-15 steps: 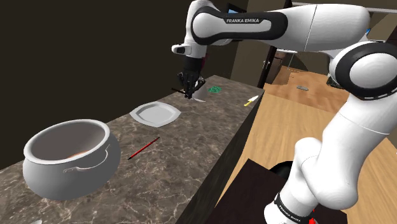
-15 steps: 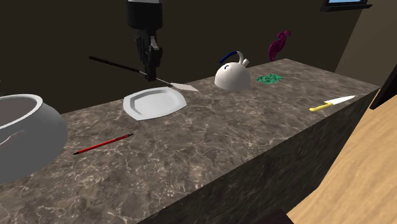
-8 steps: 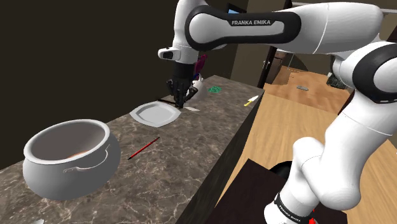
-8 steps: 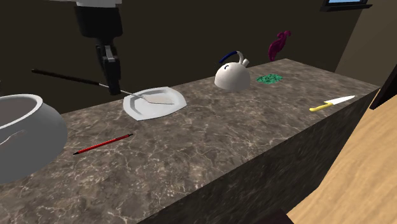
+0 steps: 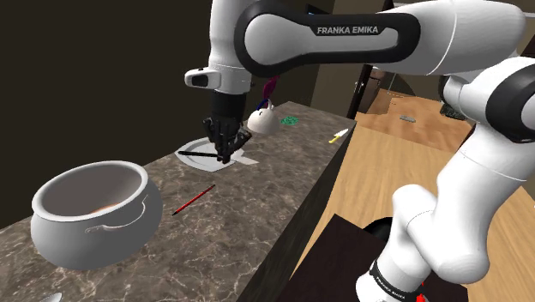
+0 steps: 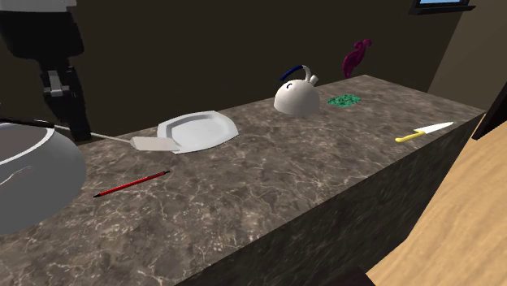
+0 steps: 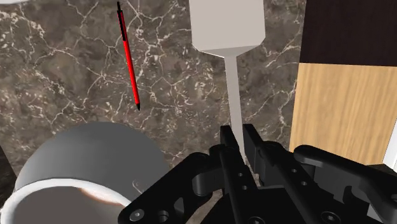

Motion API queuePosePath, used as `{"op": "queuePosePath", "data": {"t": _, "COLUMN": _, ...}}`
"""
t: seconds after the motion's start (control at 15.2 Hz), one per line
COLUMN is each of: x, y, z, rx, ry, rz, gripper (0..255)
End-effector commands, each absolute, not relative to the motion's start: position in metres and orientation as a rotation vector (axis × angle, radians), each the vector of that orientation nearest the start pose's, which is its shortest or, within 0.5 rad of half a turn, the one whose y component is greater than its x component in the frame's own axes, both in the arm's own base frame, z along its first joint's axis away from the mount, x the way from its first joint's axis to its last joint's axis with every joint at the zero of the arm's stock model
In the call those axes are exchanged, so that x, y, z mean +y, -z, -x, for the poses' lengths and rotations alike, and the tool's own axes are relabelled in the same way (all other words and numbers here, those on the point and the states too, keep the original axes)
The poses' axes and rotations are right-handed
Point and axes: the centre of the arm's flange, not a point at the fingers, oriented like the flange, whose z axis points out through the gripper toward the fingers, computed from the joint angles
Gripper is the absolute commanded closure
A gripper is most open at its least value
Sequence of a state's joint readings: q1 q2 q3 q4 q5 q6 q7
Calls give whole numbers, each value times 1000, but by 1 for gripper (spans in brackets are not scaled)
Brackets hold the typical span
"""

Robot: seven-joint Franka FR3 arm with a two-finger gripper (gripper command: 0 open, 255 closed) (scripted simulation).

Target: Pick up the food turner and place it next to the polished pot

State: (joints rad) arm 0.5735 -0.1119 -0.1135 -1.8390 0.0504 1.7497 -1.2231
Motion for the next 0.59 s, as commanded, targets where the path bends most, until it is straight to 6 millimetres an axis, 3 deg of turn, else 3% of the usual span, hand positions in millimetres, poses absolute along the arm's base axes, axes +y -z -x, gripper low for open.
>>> {"op": "queuePosePath", "data": {"t": 0.0, "x": 264, "y": -574, "z": -466, "rx": 2369, "ry": -70, "rz": -2137, "gripper": 255}}
{"op": "queuePosePath", "data": {"t": 0.53, "x": 364, "y": -574, "z": -434, "rx": 2369, "ry": -70, "rz": -2137, "gripper": 255}}
